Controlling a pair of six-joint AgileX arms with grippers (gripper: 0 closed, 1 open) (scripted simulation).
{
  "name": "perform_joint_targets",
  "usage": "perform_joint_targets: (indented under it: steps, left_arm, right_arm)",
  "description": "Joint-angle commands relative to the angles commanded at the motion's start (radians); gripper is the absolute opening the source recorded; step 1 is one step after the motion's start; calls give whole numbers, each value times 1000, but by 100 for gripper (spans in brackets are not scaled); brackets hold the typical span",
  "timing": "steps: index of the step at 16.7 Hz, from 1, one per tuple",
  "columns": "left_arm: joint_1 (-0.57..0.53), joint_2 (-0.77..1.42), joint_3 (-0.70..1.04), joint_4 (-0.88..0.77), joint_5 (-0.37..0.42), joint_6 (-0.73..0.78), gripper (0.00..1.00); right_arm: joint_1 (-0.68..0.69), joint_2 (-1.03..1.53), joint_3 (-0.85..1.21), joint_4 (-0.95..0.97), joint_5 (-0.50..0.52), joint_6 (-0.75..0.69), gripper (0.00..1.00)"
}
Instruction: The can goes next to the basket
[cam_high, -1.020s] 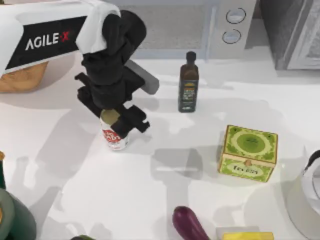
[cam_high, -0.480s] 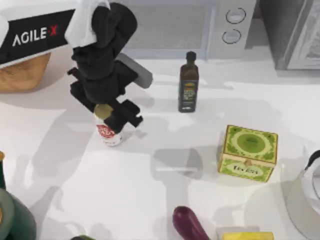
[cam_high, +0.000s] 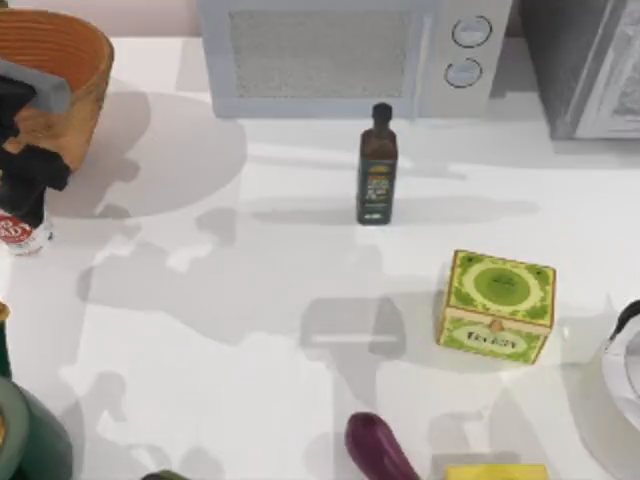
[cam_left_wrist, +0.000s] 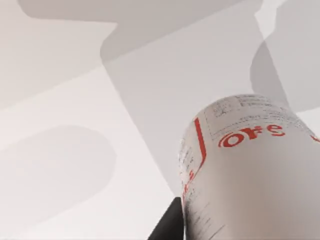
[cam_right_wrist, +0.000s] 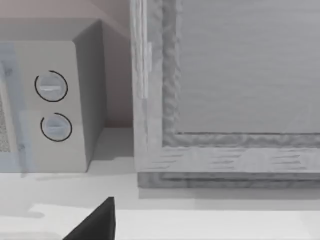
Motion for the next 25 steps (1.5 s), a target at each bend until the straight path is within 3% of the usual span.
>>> perform_joint_targets:
  steps: [3, 6, 14, 19, 25]
  left_arm:
    - [178, -12, -34, 22, -31, -51, 0]
    - [266, 41, -60, 84, -44, -116, 0]
    - [285, 68, -65, 117, -46, -142, 0]
    - [344, 74, -94, 153, -92, -188, 0]
    - [274, 84, -88, 146, -43, -137, 0]
  right_arm:
    - [0, 0, 0, 0, 0, 0, 100]
    - [0, 0, 0, 0, 0, 0, 100]
    - [0, 0, 0, 0, 0, 0, 100]
    - [0, 0, 0, 0, 0, 0, 100]
    - [0, 0, 0, 0, 0, 0, 100]
